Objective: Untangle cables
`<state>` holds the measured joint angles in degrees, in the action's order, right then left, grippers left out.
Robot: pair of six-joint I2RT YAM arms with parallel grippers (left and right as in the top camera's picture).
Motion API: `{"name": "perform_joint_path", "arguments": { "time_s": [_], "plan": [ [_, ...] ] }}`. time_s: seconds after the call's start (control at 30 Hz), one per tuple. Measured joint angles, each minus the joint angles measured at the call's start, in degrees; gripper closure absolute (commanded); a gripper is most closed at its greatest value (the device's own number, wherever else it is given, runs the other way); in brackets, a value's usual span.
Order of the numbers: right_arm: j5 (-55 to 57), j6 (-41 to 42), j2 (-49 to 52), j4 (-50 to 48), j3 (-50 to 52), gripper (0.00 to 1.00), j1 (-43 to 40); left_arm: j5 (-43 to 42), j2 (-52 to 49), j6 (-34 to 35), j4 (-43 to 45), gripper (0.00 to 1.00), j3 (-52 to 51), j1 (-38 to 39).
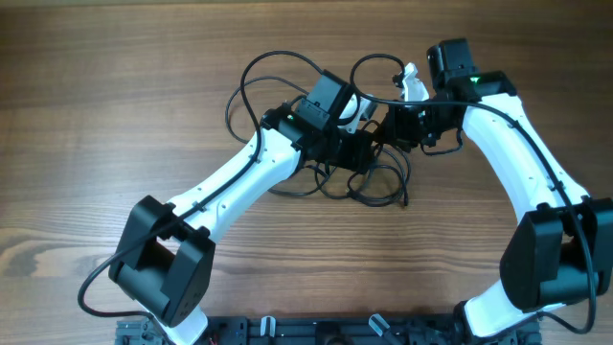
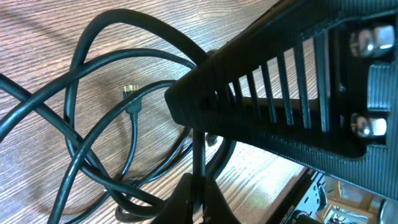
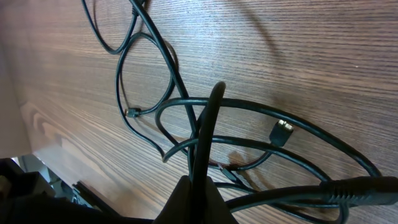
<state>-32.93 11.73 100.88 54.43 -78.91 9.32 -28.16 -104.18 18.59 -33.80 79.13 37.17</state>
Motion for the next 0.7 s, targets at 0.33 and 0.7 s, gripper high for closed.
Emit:
{"name": "perform_joint_path", "arguments": {
  "time_s": [0.33,0.7],
  "plan": [
    [4.59,1.16,0.0,0.2,0.0,0.94,0.0,1.53,-0.09,1.14,-0.02,0.96,-0.02,-0.11],
    [10.67,3.43,0.0,1.29,0.0,0.81,0.0,8.04,-0.09,2.99,-0.04,0.96,-0.02,-0.39]
  ]
}}
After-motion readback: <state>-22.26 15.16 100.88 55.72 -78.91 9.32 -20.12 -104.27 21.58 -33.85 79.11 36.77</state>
